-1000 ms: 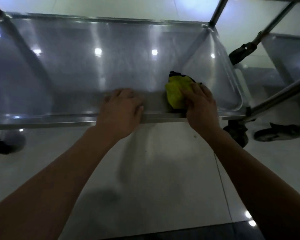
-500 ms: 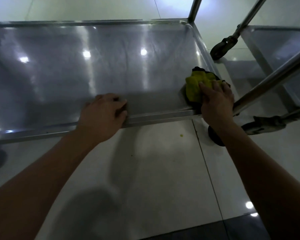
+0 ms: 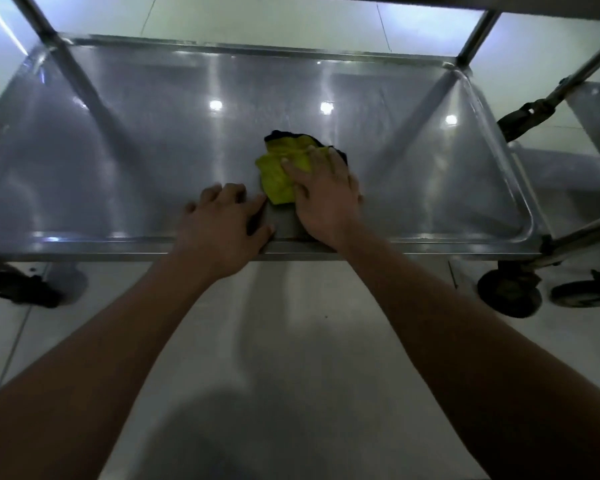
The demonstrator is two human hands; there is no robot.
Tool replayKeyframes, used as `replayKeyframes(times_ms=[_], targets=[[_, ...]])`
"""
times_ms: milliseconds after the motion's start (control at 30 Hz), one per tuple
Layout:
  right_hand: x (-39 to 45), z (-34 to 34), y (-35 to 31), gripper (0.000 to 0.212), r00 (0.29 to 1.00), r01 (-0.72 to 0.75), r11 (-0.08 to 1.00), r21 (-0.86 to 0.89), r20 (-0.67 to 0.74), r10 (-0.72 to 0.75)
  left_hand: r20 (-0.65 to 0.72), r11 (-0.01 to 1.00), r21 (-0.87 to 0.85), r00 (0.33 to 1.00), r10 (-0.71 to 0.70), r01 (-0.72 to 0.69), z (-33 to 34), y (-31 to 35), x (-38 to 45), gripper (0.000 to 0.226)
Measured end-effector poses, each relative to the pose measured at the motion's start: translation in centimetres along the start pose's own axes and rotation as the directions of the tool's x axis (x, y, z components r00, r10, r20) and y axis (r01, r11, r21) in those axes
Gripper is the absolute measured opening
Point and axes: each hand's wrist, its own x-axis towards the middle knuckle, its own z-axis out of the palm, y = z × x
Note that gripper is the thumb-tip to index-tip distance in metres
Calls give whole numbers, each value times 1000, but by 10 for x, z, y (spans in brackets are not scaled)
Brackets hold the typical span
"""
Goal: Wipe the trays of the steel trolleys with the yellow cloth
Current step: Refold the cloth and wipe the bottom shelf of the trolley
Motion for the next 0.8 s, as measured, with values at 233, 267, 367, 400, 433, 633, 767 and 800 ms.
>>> replayKeyframes(times_ms=[233,267,367,400,433,633,767,800], targets=[[22,12,-25,44,998,45,994,101,46,-50,-77,1000,-21,997,11,-13,0,-3,-4,61],[20,11,-21,44,997,61,994,94,38,-65,-80,1000,-10,997,11,-12,0,-2,-5,62],[16,5,-6,43,997,72,992,100,9,-73,-42,1000,21,999,-15,16,-3,2,-2,63],[13,2,4,42,998,55,993,101,0,-55,-17,1000,20,1000,-18,19,-6,3,2,60],[10,-2,15,42,999,34,995,95,-7,-33,2,1000,16,1000,-17,17,-10,5,5,54],[-17,-49,127,45,988,-108,993,-57,-116,101,-5,993,41,994,-109,109,-20,46,25,41],[-34,-78,193,45,935,-299,954,-30,-209,287,-16,999,5,999,34,-34,-9,96,48,46],[-37,-84,205,45,914,-347,938,-15,-231,334,-16,999,7,999,40,-40,-6,105,54,42]])
